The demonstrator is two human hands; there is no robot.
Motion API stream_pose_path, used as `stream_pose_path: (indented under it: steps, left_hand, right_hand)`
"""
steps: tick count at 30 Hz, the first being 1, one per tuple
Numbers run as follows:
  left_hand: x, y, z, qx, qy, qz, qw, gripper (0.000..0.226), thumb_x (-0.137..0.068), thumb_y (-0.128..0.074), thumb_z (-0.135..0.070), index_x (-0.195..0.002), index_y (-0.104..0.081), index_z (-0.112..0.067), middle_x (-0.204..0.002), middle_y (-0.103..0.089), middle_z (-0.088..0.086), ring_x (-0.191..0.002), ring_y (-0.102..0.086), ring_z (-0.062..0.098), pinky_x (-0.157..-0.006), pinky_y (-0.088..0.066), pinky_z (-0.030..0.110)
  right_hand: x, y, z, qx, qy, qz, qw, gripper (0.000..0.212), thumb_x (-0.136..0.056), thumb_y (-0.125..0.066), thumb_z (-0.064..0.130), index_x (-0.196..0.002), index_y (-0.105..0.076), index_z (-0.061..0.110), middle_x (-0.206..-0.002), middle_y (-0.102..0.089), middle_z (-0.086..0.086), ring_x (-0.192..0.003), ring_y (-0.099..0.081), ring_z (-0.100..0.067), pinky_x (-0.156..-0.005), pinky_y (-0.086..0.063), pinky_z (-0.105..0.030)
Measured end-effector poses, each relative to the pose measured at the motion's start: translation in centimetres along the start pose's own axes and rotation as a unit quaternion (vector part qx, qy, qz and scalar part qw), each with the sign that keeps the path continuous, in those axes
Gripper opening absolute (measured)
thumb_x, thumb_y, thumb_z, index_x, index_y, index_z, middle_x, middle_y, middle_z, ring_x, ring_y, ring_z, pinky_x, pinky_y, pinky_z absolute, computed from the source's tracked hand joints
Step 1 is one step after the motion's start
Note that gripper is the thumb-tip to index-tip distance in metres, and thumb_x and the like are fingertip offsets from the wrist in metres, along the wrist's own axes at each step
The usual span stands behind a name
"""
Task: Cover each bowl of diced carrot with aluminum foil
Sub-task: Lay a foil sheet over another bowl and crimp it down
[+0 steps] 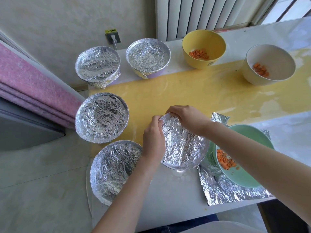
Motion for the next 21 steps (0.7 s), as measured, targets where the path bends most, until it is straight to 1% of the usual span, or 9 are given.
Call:
stream_pose_path:
  steps: [2,4,5,7,9,11,14,17,21]
  left_hand:
    - [0.1,0.1,-0.1,0.043,0.015,-0.013,0.999,0.016,-0.098,-0.044,-0.011,-0.108,-0.051,-0.002,-0.091,-0.056,0.003,-0.075,-0.05,0.015,-0.06,-0.032,0.017]
    - [0.0,0.1,0.0,0.068,0.024,-0.03,0.997,0.01,-0.095,-0.049,-0.009,-0.102,-0.05,-0.001,-0.098,-0.052,0.005,-0.076,-0.047,0.007,-0.065,-0.036,0.009]
    - [-0.1,0.1,0.0,0.068,0.022,-0.038,0.997,0.007,-0.094,-0.051,-0.007,-0.098,-0.052,-0.001,-0.097,-0.049,0.005,-0.075,-0.045,0.004,-0.066,-0.035,0.004]
    - [-0.2,0.0,0.2,0.056,0.009,-0.046,0.997,0.001,-0.092,-0.054,-0.004,-0.091,-0.054,-0.003,-0.091,-0.047,0.002,-0.073,-0.044,0.009,-0.065,-0.032,0.002]
    - [-0.2,0.0,0.2,0.038,-0.011,-0.057,0.998,0.003,-0.092,-0.053,-0.002,-0.089,-0.054,-0.004,-0.089,-0.046,0.0,-0.073,-0.044,0.014,-0.065,-0.032,0.004]
    - [0.0,0.0,0.1,0.026,-0.036,-0.069,0.997,0.004,-0.092,-0.053,-0.001,-0.089,-0.054,-0.004,-0.09,-0.046,0.0,-0.075,-0.045,0.015,-0.066,-0.033,0.009]
    - [0.3,0.4,0.0,0.017,-0.081,-0.091,0.992,0.006,-0.091,-0.053,0.0,-0.09,-0.054,-0.006,-0.092,-0.048,0.003,-0.08,-0.045,0.014,-0.069,-0.034,0.014]
    - [0.2,0.7,0.1,-0.005,-0.135,-0.101,0.986,0.007,-0.091,-0.049,-0.005,-0.094,-0.05,-0.011,-0.097,-0.045,-0.001,-0.087,-0.048,0.018,-0.072,-0.04,0.021]
    - [0.0,0.9,0.4,-0.014,-0.171,-0.104,0.98,0.012,-0.09,-0.047,-0.006,-0.098,-0.051,-0.013,-0.099,-0.045,-0.002,-0.09,-0.05,0.021,-0.074,-0.045,0.032]
  right_hand:
    - [0.2,-0.1,0.0,-0.007,-0.002,-0.015,1.0,0.031,-0.09,-0.045,-0.004,-0.111,-0.062,0.012,-0.103,-0.067,-0.007,-0.086,-0.063,-0.029,-0.071,-0.049,-0.04]
    - [0.3,-0.1,-0.2,-0.038,-0.021,-0.026,0.999,0.027,-0.093,-0.045,0.001,-0.111,-0.062,0.012,-0.102,-0.067,-0.006,-0.086,-0.063,-0.027,-0.073,-0.05,-0.04]
    - [0.4,0.0,-0.3,-0.057,-0.036,-0.03,0.997,0.025,-0.095,-0.044,0.005,-0.11,-0.063,0.012,-0.101,-0.068,-0.006,-0.086,-0.063,-0.027,-0.074,-0.05,-0.039]
    - [0.3,0.5,-0.6,-0.084,-0.068,-0.013,0.994,0.025,-0.098,-0.043,0.014,-0.111,-0.063,0.013,-0.098,-0.069,-0.006,-0.084,-0.063,-0.027,-0.074,-0.048,-0.035]
    - [0.2,1.1,-0.4,-0.089,-0.097,0.038,0.991,0.029,-0.1,-0.04,0.026,-0.116,-0.062,0.016,-0.101,-0.069,-0.006,-0.087,-0.063,-0.026,-0.076,-0.048,-0.033]
    - [0.1,1.6,0.0,-0.098,-0.109,0.075,0.986,0.034,-0.099,-0.04,0.035,-0.119,-0.061,0.018,-0.109,-0.067,-0.005,-0.095,-0.062,-0.024,-0.085,-0.048,-0.036]
    - [0.1,2.4,0.7,-0.146,-0.095,0.083,0.981,0.036,-0.096,-0.046,0.038,-0.123,-0.06,0.019,-0.121,-0.062,0.001,-0.108,-0.058,-0.016,-0.094,-0.042,-0.029]
    - [0.1,2.8,1.1,-0.168,-0.075,0.091,0.979,0.042,-0.091,-0.055,0.038,-0.128,-0.055,0.017,-0.128,-0.058,0.005,-0.114,-0.051,-0.006,-0.094,-0.034,-0.017]
    - [0.1,2.7,1.3,-0.164,-0.046,0.08,0.982,0.044,-0.089,-0.06,0.035,-0.128,-0.055,0.014,-0.128,-0.057,0.003,-0.111,-0.051,-0.004,-0.09,-0.032,-0.012]
Point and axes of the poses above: each hand's wrist, its own x-axis away from the middle knuckle, its own y-axis out of the back of the hand, z = x × y, the point moved 2 cm from there along -x, towards the middle knuckle
